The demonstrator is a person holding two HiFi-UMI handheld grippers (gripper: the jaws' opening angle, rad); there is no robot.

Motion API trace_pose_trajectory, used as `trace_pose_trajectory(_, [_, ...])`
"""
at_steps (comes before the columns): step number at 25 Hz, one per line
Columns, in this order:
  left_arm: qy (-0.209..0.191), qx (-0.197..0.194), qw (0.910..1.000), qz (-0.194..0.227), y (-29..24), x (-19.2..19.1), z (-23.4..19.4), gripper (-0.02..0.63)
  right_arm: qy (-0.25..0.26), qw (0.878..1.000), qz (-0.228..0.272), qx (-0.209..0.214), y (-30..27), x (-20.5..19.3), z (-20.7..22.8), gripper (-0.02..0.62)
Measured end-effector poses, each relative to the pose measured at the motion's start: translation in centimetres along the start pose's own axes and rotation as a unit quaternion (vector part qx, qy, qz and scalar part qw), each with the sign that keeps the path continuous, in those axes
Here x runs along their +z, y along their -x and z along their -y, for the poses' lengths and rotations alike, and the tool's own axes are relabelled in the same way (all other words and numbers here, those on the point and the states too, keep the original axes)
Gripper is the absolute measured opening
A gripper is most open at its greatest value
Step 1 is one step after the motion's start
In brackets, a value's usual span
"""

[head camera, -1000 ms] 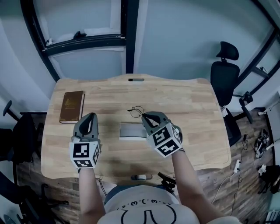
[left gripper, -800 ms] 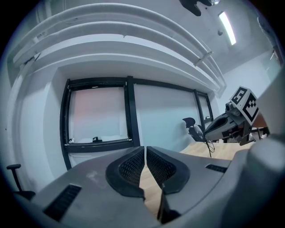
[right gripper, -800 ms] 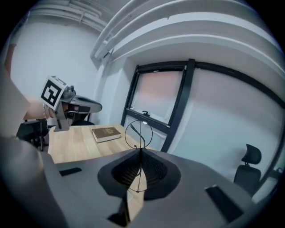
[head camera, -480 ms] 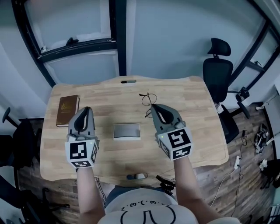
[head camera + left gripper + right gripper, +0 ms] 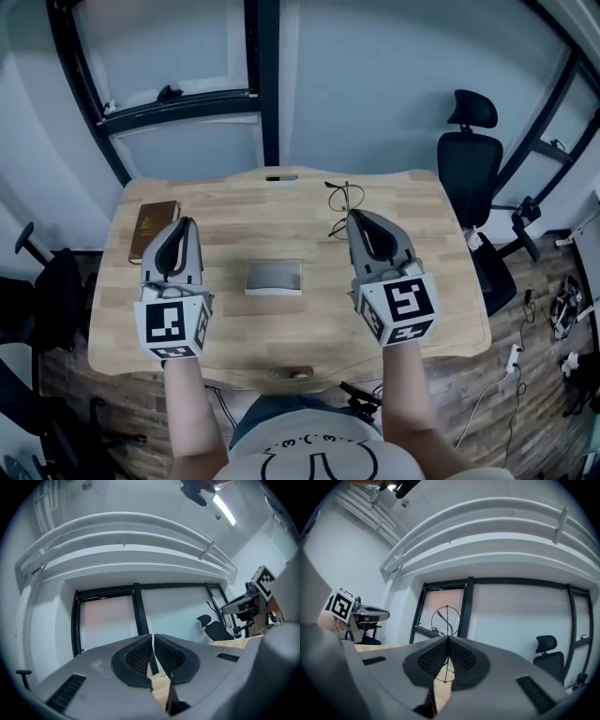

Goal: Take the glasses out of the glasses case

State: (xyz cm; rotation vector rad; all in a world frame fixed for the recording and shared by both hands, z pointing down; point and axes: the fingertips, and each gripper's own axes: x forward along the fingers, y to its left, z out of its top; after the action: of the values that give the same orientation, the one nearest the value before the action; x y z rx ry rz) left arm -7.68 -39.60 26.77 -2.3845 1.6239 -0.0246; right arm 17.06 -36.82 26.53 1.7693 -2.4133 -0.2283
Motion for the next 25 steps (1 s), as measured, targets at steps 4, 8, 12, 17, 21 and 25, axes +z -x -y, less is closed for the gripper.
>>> trace_pose_trajectory(4, [0.001, -0.004, 0.9999, 0.010, 0.5, 1.0, -0.1, 0.026, 0.001, 1.000, 0.010, -0.018, 1.6, 1.4, 0.0, 0.058])
trace_pose_trajectory(8, [0.004, -0.018, 0.9996, 0.021, 1.3, 2.0, 0.3, 0.026, -0.003, 0.999, 0.011, -0.032, 3.4, 2.0, -0.6, 0.058])
trace_pose_trajectory(12, [0.004, -0.032, 0.9993, 0.019, 3.0, 1.9, 0.6, 0.026, -0.002, 0.999, 0.012, -0.041, 5.0, 2.3, -1.9, 0.058])
trace_pose_trajectory(17, [0.012, -0.035, 0.9991, 0.021, 5.6, 1.9, 0.1, 0.026, 0.003, 0.999, 0.016, -0.047, 6.9, 3.0, -3.6, 0.058])
trace_pose_trajectory(21, [0.010, -0.033, 0.9989, 0.032, 7.0, 3.0, -0.3, 0.026, 0.008, 0.999, 0.019, -0.050, 8.1, 3.4, -4.6, 0.058])
trace_pose_trajectory(25, [0.007, -0.033, 0.9988, 0.035, 8.2, 3.4, -0.3, 0.026, 0.009, 0.998, 0.021, -0.051, 9.0, 3.6, -5.5, 0.058])
